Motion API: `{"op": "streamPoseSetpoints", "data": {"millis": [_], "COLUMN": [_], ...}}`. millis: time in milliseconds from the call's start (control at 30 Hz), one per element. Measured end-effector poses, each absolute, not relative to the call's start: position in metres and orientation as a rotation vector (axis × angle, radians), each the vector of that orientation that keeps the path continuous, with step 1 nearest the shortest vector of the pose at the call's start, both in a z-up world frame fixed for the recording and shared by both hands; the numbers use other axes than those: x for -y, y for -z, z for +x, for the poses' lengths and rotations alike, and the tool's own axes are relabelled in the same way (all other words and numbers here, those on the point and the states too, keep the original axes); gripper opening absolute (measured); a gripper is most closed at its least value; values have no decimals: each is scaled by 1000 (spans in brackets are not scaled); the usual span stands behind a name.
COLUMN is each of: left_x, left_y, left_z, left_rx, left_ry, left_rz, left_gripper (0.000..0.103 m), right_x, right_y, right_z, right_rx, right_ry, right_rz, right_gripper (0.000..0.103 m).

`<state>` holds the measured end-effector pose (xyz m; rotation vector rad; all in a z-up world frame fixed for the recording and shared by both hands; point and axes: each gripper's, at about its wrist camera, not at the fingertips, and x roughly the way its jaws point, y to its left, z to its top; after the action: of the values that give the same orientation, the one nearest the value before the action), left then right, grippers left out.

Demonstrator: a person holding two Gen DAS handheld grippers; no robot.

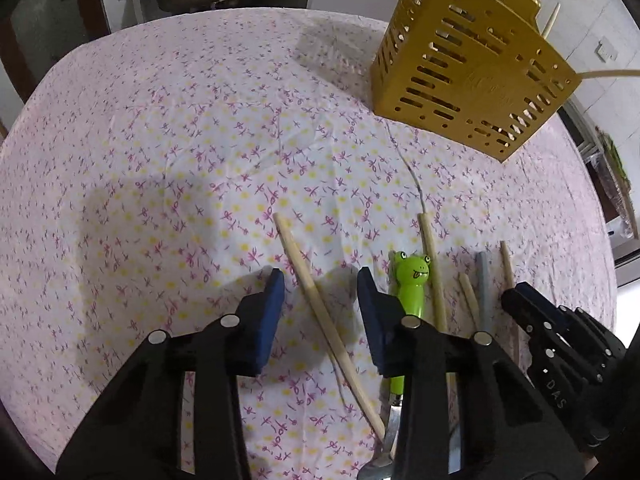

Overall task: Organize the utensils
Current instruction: 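Open both grippers and return them over the remaining utensils, then grasp a wooden chopstick with the right gripper while the left gripper grasps another chopstick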

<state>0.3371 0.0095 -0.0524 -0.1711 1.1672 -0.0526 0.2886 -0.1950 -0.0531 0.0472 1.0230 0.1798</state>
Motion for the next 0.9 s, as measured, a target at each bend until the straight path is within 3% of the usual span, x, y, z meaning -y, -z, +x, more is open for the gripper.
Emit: {"op": "streamPoseSetpoints", "data": {"millis": [133, 333, 567, 900], "left_x": [5, 8, 4, 12], "left_y": [54, 52, 46, 4], "left_z": [346, 353, 356, 341], "left_rx": [-1177, -1178, -1172, -1022], "left_ry": [48, 44, 72, 93], "left_rz": [-100, -58, -35, 35], "left_gripper": [35, 12, 12, 10], "right_x": [195, 203, 214, 238], "right_y": [53, 52, 43, 20], "right_z": [292, 291, 288, 283], "right_rx": [-1031, -1022, -985, -870], "right_ry": [-171, -183, -182, -182], "right_rz": [43, 65, 88, 167], "right_gripper": [11, 6, 6, 6]}}
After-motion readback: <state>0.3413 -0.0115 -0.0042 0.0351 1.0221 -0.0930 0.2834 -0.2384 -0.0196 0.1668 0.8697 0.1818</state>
